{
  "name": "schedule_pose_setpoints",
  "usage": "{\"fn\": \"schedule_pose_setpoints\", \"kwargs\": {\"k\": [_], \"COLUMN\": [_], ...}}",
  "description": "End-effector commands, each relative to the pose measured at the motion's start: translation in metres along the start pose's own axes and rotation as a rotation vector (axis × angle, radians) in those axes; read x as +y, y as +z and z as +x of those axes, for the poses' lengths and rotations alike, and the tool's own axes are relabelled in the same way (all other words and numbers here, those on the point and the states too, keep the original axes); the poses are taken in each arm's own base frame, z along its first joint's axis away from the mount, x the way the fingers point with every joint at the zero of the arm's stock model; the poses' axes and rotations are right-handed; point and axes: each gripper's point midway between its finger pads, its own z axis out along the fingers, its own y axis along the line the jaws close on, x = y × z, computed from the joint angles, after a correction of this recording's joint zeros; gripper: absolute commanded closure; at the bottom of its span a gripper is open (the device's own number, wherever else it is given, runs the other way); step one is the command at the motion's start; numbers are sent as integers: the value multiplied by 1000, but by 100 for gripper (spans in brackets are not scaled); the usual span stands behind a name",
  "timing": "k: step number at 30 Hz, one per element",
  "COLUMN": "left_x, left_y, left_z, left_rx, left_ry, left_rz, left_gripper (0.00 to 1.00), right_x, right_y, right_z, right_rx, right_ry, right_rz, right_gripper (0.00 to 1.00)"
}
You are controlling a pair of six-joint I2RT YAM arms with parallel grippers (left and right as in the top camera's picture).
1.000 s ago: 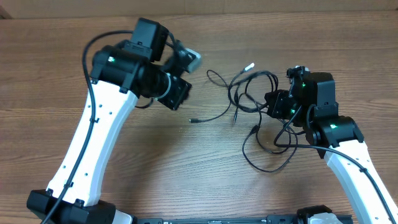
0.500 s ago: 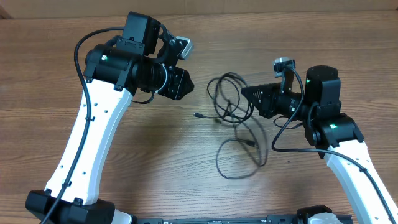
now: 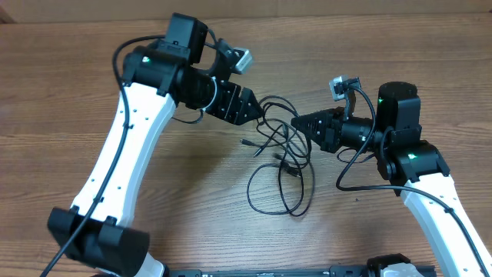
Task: Untangle cables
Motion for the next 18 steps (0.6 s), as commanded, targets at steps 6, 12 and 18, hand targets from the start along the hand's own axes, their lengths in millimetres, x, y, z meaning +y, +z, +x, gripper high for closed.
{"fn": "schedule_pose_setpoints", "kwargs": {"k": [6,12,18], "left_x": [-7,-2,5], "left_y": [46,67,69], "left_z": [5,0,-9], "left_rx": [87,97,69], "left_ry": [177,191,221], "left_rz": [114,124,85], "left_gripper": [28,28,56], "right_x": [5,5,5], "right_y": [-1,-1,-1], "right_z": [0,0,1], "right_rx": [3,3,5], "right_ry": [-12,-12,-11], "right_rz": [-24,-24,-27], "right_gripper": [96,96,96]}}
